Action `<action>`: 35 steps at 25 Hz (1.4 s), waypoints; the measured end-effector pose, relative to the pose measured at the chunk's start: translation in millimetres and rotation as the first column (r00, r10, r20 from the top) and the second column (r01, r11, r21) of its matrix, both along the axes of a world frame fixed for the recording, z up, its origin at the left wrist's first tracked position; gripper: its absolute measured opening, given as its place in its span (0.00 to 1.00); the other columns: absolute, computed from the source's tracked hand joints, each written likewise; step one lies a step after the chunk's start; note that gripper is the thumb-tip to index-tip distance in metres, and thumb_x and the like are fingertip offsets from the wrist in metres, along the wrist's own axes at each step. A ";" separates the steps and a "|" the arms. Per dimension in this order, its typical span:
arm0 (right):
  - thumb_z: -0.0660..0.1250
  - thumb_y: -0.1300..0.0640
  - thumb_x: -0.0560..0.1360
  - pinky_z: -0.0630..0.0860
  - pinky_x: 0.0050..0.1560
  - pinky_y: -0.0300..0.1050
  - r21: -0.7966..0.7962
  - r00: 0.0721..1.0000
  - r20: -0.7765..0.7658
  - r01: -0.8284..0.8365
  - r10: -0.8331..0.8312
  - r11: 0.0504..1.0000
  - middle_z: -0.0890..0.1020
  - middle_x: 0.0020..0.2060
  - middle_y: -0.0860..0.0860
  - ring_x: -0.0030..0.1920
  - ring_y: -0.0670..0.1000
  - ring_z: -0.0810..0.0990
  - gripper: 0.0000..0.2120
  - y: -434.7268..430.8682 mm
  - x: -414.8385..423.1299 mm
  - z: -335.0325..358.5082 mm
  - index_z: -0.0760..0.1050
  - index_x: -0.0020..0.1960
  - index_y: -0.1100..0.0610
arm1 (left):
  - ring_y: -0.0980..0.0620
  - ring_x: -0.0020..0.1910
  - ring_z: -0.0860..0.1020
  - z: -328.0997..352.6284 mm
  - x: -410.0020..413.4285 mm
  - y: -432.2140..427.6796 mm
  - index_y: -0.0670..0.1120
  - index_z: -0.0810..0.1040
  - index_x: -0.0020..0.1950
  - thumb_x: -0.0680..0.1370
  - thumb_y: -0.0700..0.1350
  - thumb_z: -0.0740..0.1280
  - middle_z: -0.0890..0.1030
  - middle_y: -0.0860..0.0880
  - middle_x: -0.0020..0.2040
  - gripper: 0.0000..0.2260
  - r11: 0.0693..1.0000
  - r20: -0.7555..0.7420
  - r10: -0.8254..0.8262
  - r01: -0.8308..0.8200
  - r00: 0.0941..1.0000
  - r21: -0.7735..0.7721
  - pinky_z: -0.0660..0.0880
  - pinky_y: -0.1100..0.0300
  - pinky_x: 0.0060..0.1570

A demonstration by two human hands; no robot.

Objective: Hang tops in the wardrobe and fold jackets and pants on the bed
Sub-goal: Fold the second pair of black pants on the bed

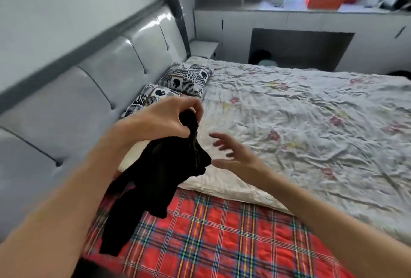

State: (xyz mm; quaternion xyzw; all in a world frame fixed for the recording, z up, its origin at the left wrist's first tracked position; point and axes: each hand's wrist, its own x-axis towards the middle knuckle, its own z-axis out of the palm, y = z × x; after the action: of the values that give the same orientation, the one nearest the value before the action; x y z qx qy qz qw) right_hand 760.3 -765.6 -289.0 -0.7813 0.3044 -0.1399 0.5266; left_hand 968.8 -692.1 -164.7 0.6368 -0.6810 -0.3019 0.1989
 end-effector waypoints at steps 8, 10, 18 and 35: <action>0.74 0.60 0.74 0.75 0.42 0.30 -0.182 0.970 0.163 -0.149 0.180 0.972 0.81 0.35 0.45 0.38 0.40 0.80 0.05 31.7 -200.4 232.7 0.78 0.46 0.58 | 0.53 0.36 0.71 220.7 -238.4 60.8 0.49 0.71 0.51 0.71 0.21 0.61 0.75 0.41 0.41 0.23 0.947 0.109 -0.233 0.251 0.966 -0.201 0.70 0.66 0.35; 0.74 0.56 0.73 0.79 0.44 0.35 -0.220 0.980 0.124 -0.128 0.158 0.967 0.84 0.36 0.48 0.39 0.45 0.84 0.07 43.9 -257.8 269.1 0.80 0.47 0.58 | 0.58 0.37 0.74 243.2 -286.5 63.1 0.47 0.70 0.52 0.72 0.20 0.62 0.76 0.49 0.39 0.22 0.934 0.115 -0.256 0.276 0.960 -0.227 0.72 0.69 0.37; 0.69 0.59 0.77 0.83 0.43 0.45 0.103 0.880 0.297 0.356 -0.370 0.929 0.85 0.40 0.55 0.38 0.52 0.84 0.04 71.9 -417.3 346.0 0.80 0.48 0.59 | 0.51 0.49 0.78 269.6 -429.9 0.0 0.50 0.72 0.56 0.73 0.34 0.72 0.76 0.53 0.53 0.18 0.758 0.103 -0.158 0.188 0.982 -0.625 0.80 0.53 0.51; 0.68 0.56 0.75 0.74 0.32 0.42 -0.168 0.339 0.505 0.941 -0.794 0.295 0.79 0.31 0.51 0.28 0.49 0.77 0.06 2.5 -645.3 388.9 0.76 0.43 0.58 | 0.59 0.28 0.77 174.8 -602.9 -90.1 0.56 0.68 0.62 0.79 0.63 0.60 0.81 0.51 0.34 0.16 0.388 0.160 -0.171 0.216 0.972 -0.896 0.76 0.65 0.32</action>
State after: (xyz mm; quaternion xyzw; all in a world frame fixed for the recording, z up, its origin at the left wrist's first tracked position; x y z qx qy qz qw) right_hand 115.1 -763.0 99.8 -0.5415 0.5519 -0.5968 0.2145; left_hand 366.0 -782.3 10.1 0.3499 -0.8086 0.1068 0.4608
